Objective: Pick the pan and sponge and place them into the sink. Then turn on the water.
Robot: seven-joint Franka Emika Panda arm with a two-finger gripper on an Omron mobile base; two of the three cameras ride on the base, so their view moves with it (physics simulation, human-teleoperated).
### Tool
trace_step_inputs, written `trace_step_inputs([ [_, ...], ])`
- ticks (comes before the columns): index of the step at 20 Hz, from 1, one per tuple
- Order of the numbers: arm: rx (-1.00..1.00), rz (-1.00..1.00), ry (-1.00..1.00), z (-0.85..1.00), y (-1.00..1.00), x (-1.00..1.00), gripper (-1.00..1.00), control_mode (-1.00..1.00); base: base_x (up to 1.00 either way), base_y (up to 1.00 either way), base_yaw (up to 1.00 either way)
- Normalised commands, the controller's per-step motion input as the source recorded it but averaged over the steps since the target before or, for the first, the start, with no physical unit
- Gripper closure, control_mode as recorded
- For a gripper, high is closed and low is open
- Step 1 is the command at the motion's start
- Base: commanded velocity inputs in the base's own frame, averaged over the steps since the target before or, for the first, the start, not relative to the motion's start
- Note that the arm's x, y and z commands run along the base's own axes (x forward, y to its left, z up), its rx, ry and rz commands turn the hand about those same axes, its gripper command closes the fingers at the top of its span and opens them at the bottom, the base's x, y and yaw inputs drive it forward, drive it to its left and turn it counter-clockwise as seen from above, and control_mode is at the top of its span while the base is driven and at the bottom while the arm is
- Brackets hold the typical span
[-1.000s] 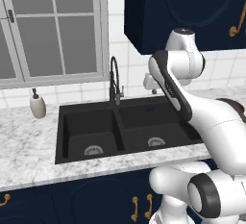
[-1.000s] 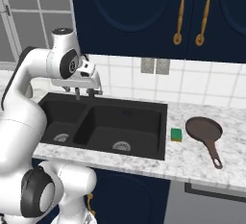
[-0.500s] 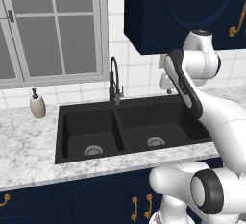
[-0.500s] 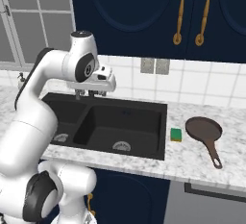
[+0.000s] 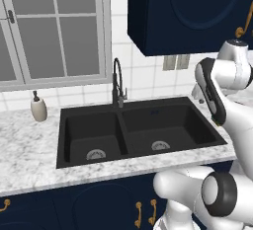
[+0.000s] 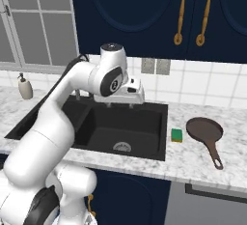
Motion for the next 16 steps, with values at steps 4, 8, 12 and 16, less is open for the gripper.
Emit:
trace_step_inputs([
  [4, -0.02, 0.0, 0.0, -0.17, -0.98, -0.17, -1.0, -1.0, 0.0, 0.0, 0.0],
  [8, 0.0, 0.0, 0.01, -0.22, -0.92, -0.05, -1.0, -1.0, 0.0, 0.0, 0.0],
  [12, 0.0, 0.0, 0.02, -0.24, -0.73, 0.0, -1.0, -1.0, 0.0, 0.0, 0.0],
  [16, 0.0, 0.0, 0.0, -0.28, -0.74, 0.0, -1.0, -1.0, 0.0, 0.0, 0.0],
])
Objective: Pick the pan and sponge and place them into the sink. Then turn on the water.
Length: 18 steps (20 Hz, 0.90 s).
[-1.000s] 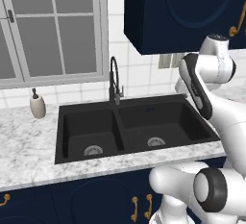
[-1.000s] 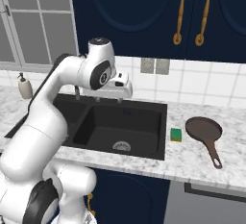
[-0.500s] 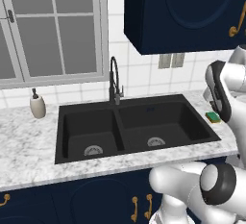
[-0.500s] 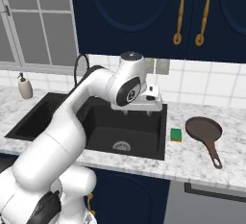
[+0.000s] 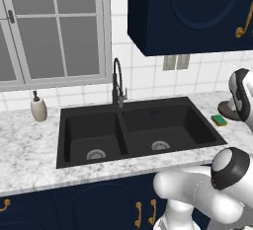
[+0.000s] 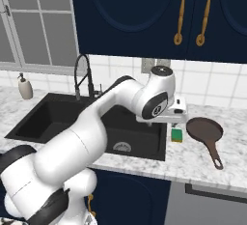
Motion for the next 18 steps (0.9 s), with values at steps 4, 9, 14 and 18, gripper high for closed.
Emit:
trace_step_inputs([
  [4, -0.01, 0.0, 0.0, -0.31, -0.72, 0.0, -1.0, -1.0, 0.0, 0.0, 0.0],
  [9, -0.01, 0.0, 0.0, -0.39, -0.6, 0.0, -1.0, -1.0, 0.0, 0.0, 0.0],
  [14, -0.01, 0.01, 0.0, -0.39, -0.61, 0.01, -1.0, -1.0, 0.0, 0.0, 0.0],
  [18, 0.0, 0.03, 0.0, -0.34, -0.62, 0.11, -1.0, -1.0, 0.0, 0.0, 0.0],
])
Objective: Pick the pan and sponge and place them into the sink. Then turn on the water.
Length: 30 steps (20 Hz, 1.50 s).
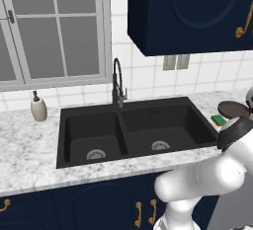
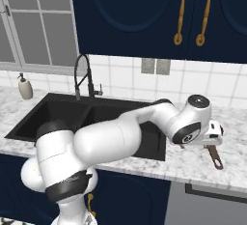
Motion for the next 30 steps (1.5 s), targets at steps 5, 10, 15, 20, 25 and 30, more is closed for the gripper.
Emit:
trace_step_inputs([
  [5, 0.0, 0.06, 0.04, -0.33, -0.51, 0.27, -1.0, -1.0, 0.0, 0.0, 0.0],
  [10, 0.0, 0.03, 0.03, -0.19, -0.45, 0.34, -1.0, -1.0, 0.0, 0.0, 0.0],
  [15, 0.02, 0.0, 0.08, -0.07, -0.32, 0.36, -1.0, -1.0, 0.0, 0.0, 0.0],
  [20, 0.02, 0.0, 0.12, -0.12, -0.23, 0.33, -1.0, -1.0, 0.0, 0.0, 0.0],
  [25, 0.03, 0.0, 0.09, -0.28, -0.31, 0.22, -1.0, -1.0, 0.0, 0.0, 0.0],
  [30, 0.09, 0.0, 0.14, -0.38, -0.31, 0.14, -1.0, -1.0, 0.0, 0.0, 0.0],
])
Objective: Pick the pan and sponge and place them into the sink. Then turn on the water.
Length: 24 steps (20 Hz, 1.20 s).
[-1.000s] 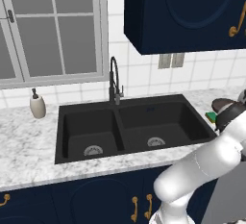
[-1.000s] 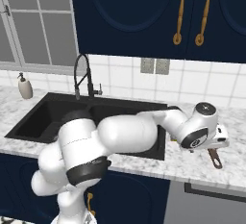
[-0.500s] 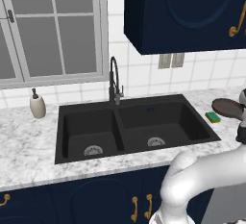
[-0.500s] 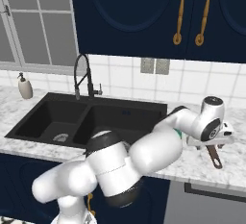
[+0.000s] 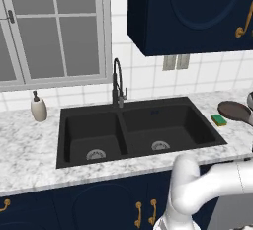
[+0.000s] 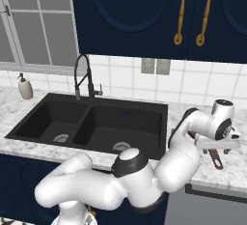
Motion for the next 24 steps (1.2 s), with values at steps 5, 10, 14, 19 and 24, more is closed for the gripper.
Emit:
trace_step_inputs([
  [5, 0.05, 0.01, 0.12, -0.47, -0.17, 0.01, -1.0, -1.0, 0.0, 0.0, 0.0],
  [10, 0.0, 0.01, 0.07, -0.5, -0.02, 0.0, -1.0, -1.0, 0.0, 0.0, 0.0],
  [14, 0.0, 0.01, 0.04, -0.51, 0.0, 0.0, -1.0, -1.0, 0.0, 0.0, 0.0],
  [19, 0.0, 0.03, 0.01, -0.45, 0.08, -0.09, 1.0, -1.0, 0.0, 0.0, 0.0],
  [24, 0.0, 0.06, -0.11, -0.53, 0.53, -0.2, 1.0, -1.0, 0.0, 0.0, 0.0],
])
